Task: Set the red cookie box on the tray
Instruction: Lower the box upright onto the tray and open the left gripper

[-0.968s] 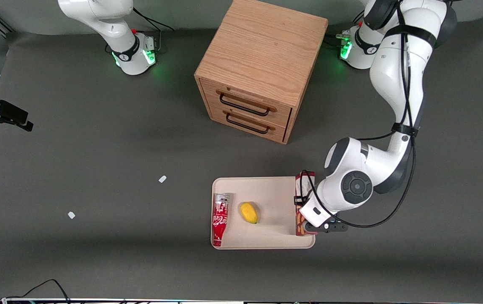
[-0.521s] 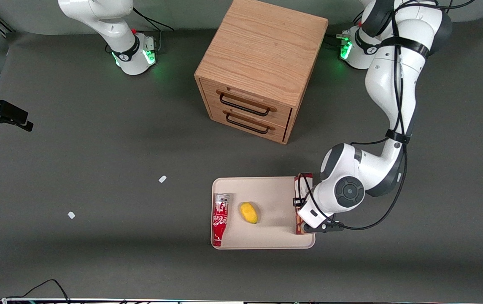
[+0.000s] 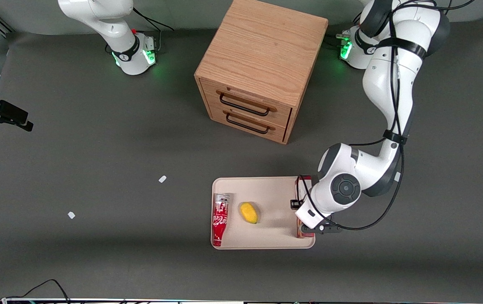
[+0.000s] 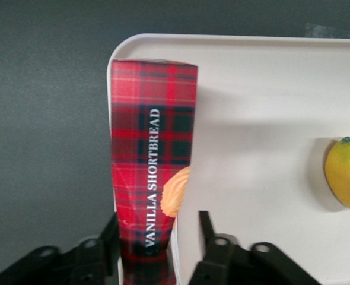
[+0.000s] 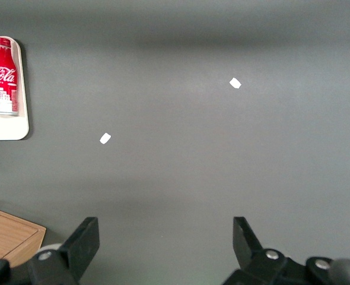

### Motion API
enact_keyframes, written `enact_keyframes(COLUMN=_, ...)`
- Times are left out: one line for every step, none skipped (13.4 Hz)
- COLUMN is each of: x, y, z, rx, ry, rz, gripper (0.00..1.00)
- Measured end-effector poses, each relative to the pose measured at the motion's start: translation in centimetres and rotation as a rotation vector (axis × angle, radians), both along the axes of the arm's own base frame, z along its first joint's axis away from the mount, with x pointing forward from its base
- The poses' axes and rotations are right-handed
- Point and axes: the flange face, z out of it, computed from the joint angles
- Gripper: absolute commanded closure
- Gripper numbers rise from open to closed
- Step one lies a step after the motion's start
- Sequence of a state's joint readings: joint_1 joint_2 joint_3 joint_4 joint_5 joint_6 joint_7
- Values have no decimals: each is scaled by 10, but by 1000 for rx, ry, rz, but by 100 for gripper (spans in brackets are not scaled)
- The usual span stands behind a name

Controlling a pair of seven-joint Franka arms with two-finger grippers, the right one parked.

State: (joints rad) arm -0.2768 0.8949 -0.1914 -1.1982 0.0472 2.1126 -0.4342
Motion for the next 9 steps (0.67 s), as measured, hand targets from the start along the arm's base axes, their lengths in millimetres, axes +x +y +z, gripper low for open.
enact_keyframes(x=0, y=-1, z=2, rx=-1, ry=-3, rz=-1, gripper=0)
enact_keyframes(x=0, y=-2, z=4, rx=-2, ry=-7, rz=-1, gripper=0)
enact_keyframes(x=1, y=-3, z=7, rx=-4, ry=-11, rz=-1, gripper=0)
enact_keyframes(x=1, y=-4, z=11, rx=-6, ry=-16, rz=-2, gripper=0)
enact_keyframes(x=1, y=-5, z=17, rx=-8, ry=-24, rz=-2, gripper=0)
enact_keyframes(x=2, y=-4, z=26, rx=-10, ry=-35, rz=0, gripper=0)
enact_keyframes(x=3, y=-2, z=36, rx=-12, ry=-48, rz=3, gripper=0)
enact_keyframes(x=4, y=0, z=49, rx=-13, ry=-60, rz=7, gripper=0)
enact_keyframes(x=5, y=4, z=65, rx=-15, ry=-71, rz=15, gripper=0)
